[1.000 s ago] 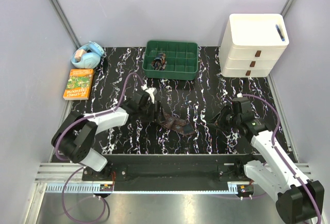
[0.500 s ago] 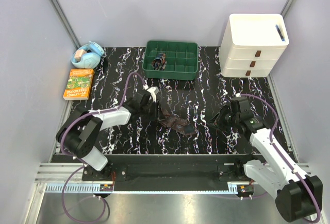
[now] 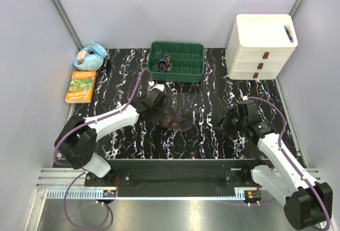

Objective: Roll the ties
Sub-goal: Roll the tie at the center of the board.

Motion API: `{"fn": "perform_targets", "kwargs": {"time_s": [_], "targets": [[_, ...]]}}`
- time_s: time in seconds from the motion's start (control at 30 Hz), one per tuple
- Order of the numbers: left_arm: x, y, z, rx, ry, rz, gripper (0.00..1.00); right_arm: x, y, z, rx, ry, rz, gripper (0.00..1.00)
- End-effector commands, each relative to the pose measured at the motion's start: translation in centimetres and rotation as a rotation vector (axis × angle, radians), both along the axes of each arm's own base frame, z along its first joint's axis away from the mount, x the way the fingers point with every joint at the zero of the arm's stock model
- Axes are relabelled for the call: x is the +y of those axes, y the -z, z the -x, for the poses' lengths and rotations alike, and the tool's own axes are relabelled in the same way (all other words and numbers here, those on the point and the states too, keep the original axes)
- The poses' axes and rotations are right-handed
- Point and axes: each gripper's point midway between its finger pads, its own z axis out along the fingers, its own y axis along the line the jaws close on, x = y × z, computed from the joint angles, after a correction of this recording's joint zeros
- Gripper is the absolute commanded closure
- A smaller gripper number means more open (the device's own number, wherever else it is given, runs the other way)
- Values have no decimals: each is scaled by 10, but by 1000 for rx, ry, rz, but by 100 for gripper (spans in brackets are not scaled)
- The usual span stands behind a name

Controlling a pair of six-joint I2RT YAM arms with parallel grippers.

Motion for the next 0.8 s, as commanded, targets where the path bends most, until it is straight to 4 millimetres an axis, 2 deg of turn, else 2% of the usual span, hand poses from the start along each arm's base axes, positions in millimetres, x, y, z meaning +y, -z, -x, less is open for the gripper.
{"fn": "perform_targets", "kwargs": {"time_s": [0.0,0.03,0.07,0.1,0.13,0.17,0.2,0.23,0.27,0.3,0.33,0.37,0.4,0.47,0.63,0.67,0.73,0.77], "targets": [[37,-20,-10,-114,-115,-341,80,4,-7,-1,-37,-23,-22,77],[38,-17,-3,-106,-108,-403,80,3,-7,-1,-39,-23,-21,77],[40,-27,-12,-153,-143,-453,80,4,-8,-1,-42,-24,-23,77],[39,-18,-12,-144,-155,-513,79,3,-8,-1,-43,-23,-22,77],[42,-17,-4,-135,-142,-593,79,3,-9,0,-48,-28,-20,77],[40,-30,-13,-190,-175,-635,79,2,-8,1,-44,-24,-18,77],[37,-19,-13,-182,-179,-692,79,2,-9,0,-48,-25,-18,77],[37,-19,-8,-179,-155,-758,78,2,-9,0,-49,-25,-16,77],[29,-28,-16,-217,-168,-775,78,2,-8,1,-47,-27,-13,77],[25,-16,-17,-208,-164,-821,78,2,-9,1,-49,-26,-13,77],[25,-16,-14,-201,-147,-865,78,2,-9,1,-47,-27,-13,77],[17,-23,-21,-227,-156,-866,78,2,-9,1,-46,-27,-13,77],[17,-16,-18,-216,-143,-918,78,2,-8,1,-45,-27,-11,77],[7,-17,-24,-241,-139,-951,78,1,-7,2,-45,-25,-8,77],[0,-22,-24,-266,-142,-1015,77,0,-7,-3,-42,-22,2,76],[1,-21,-22,-262,-143,-1014,77,4,-9,-9,-63,-27,-9,76],[3,-18,-19,-253,-148,-1007,76,14,2,-14,-29,-50,-53,76],[4,-20,-18,-254,-150,-999,76,22,-3,-25,-68,-67,-89,76]]}}
